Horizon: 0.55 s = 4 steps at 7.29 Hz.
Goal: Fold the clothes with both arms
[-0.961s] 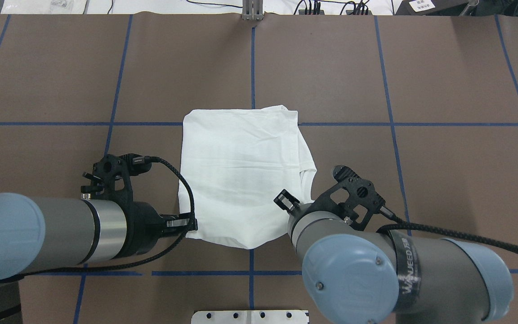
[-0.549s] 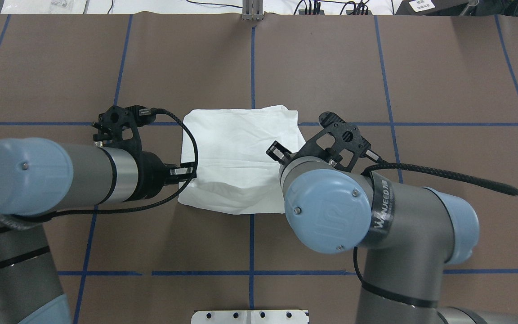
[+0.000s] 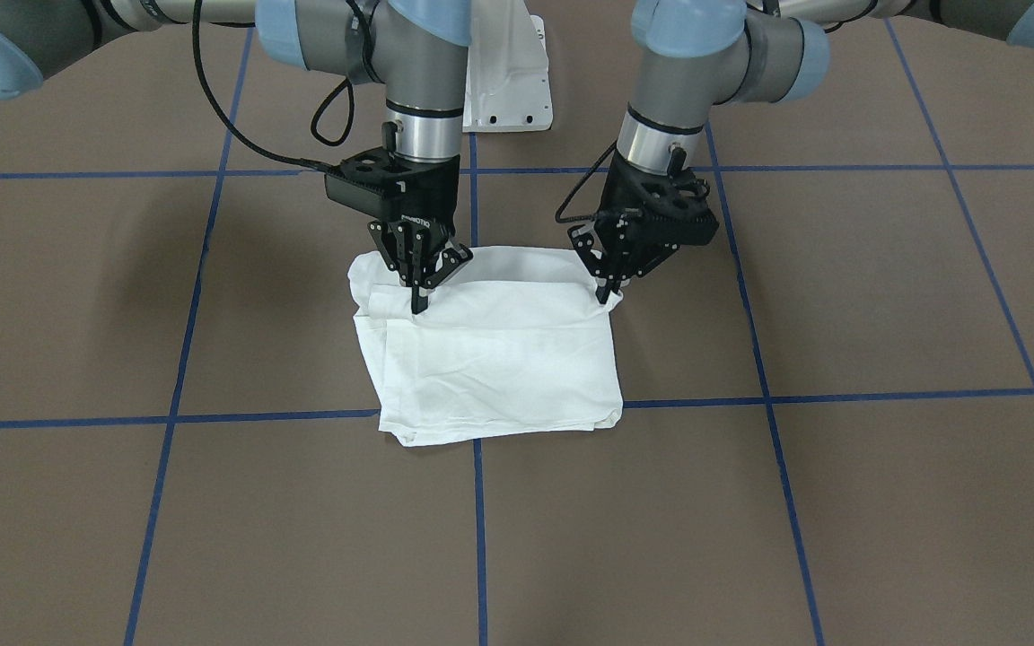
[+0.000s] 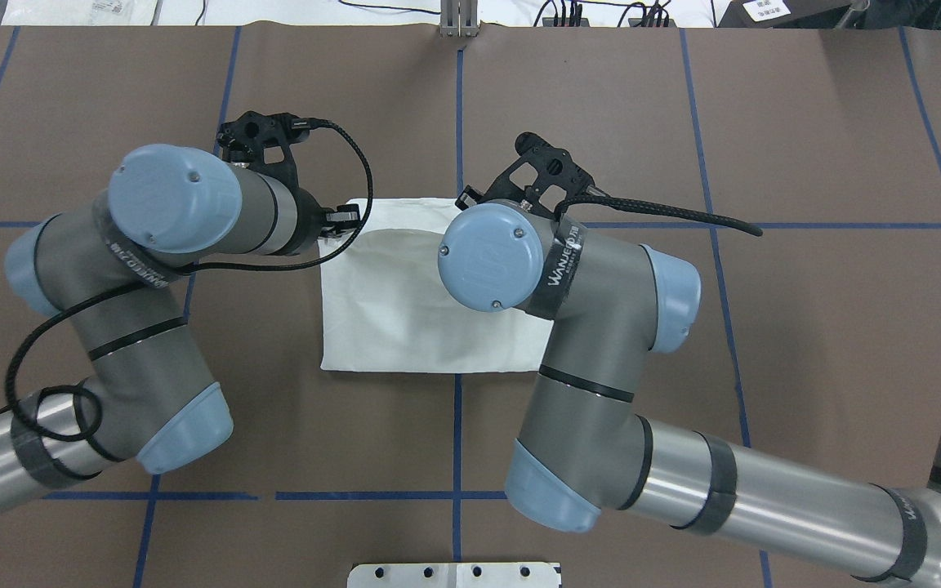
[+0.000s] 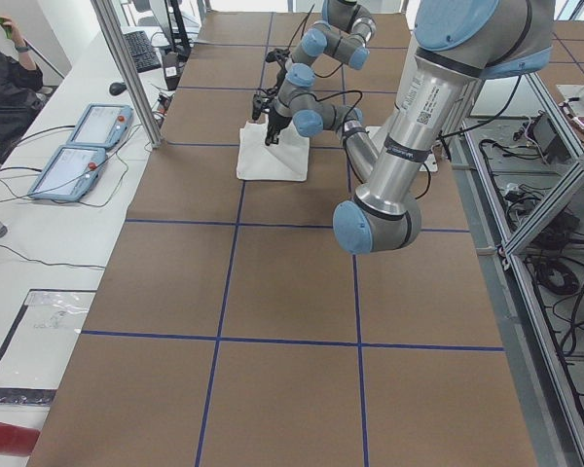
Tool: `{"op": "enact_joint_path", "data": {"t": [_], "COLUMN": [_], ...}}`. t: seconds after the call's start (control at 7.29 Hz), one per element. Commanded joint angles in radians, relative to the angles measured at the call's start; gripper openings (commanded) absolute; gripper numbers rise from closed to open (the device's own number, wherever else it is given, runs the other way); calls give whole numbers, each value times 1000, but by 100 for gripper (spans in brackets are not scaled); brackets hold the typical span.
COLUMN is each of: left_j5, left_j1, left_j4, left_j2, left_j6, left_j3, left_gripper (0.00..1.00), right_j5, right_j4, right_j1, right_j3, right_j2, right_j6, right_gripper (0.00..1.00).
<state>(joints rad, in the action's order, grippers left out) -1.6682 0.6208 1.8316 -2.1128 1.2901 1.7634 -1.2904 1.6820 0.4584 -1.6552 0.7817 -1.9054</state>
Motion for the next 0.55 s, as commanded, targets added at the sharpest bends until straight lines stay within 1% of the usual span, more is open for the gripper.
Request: {"op": "enact_joint_path", "data": {"t": [0.0,0.14,0.41], "left_j5": [7,7,5], "left_j1": [17,16,16], "left_j4": [150,193,201], "left_j2": [-62,-79,-90], "left_j6": [-8,-8,-8], "left_j3": [-267,-321,-323], "left_gripper": [0,0,0], "right_j5": [0,-1,-4], "right_j4": [-175,-186,-186], "right_j1": [14,14,13], "right_j3": [203,242,252], "right_j2": [-25,-42,-50], "right_j6": [19,20,35], "right_gripper": [0,0,0]}}
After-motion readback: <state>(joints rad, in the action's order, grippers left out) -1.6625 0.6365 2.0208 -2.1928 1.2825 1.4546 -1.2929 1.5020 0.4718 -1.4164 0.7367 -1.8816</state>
